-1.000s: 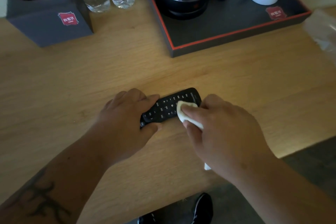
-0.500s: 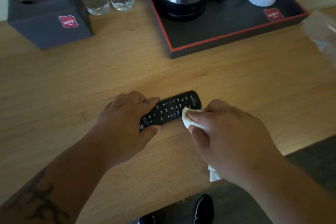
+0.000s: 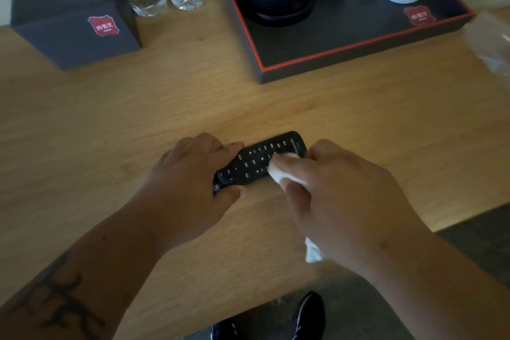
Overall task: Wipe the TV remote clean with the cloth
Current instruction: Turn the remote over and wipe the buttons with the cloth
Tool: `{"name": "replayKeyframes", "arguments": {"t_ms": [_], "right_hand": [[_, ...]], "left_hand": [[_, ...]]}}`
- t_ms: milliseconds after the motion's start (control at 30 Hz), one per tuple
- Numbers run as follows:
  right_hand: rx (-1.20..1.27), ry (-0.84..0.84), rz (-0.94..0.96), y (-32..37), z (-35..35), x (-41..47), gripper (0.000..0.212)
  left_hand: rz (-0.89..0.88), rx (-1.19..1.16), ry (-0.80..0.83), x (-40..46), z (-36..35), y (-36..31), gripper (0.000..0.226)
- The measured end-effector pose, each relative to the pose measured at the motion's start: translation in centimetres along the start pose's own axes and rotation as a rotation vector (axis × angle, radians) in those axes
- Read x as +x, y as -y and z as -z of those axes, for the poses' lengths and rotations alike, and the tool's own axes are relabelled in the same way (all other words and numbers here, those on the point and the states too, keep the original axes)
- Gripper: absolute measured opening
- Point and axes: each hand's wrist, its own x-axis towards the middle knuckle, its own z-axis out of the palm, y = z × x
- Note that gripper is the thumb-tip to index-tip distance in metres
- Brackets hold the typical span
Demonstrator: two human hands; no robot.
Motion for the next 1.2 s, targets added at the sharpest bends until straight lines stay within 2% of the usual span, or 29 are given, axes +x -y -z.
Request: {"name": "replayKeyframes", "arguments": {"t_ms": [100,233,333,500,633,700,800,933,1100,1200], "right_hand": [[0.003,-0.101,-0.004,1.2,-1.3,2.1,0.031],[-0.019,-0.055,0.002,1.5,-2.4,0.9,0.038],[-0.004,0.010,0.016,0.8,-1.6,-1.3,0.035],[0.009,-0.106,-0.006,1.3,-1.1,1.1,0.040],[-0.037,-0.062,-0.005,3.2,-2.7,2.2,0.042],[-0.040,-0.056,-0.006,3.2,-2.7,1.9,0.041],[-0.043,-0.096,-0.070,1.7,-2.2,1.8,0.041],[-0.071,-0.083,-0.069,1.2,-2.0,1.9,0.039],[-0.049,-0.102,-0.144,1.6,-1.7,2.5,0.036],[-0.069,-0.099,-0.090,3.8,-2.5,2.2,0.041]], "left_hand": [[-0.008,0.008,0.011,0.1,0.1,-0.1,0.068],[-0.005,0.010,0.002,0.0,0.0,0.0,0.068],[-0.005,-0.001,-0.006,-0.2,-0.2,0.0,0.071],[-0.017,-0.003,0.017,0.0,-0.1,0.0,0.069],[-0.008,-0.035,0.019,0.1,0.4,-0.2,0.057],[-0.008,-0.017,0.005,-0.1,0.2,-0.1,0.064],[0.042,0.049,-0.085,-1.9,-0.3,1.4,0.082],[0.133,-0.084,-0.247,-5.1,-1.1,3.7,0.069],[0.128,-0.150,-0.290,-5.0,-1.8,4.0,0.066],[0.120,-0.159,-0.304,-4.8,-2.0,3.9,0.064]]}}
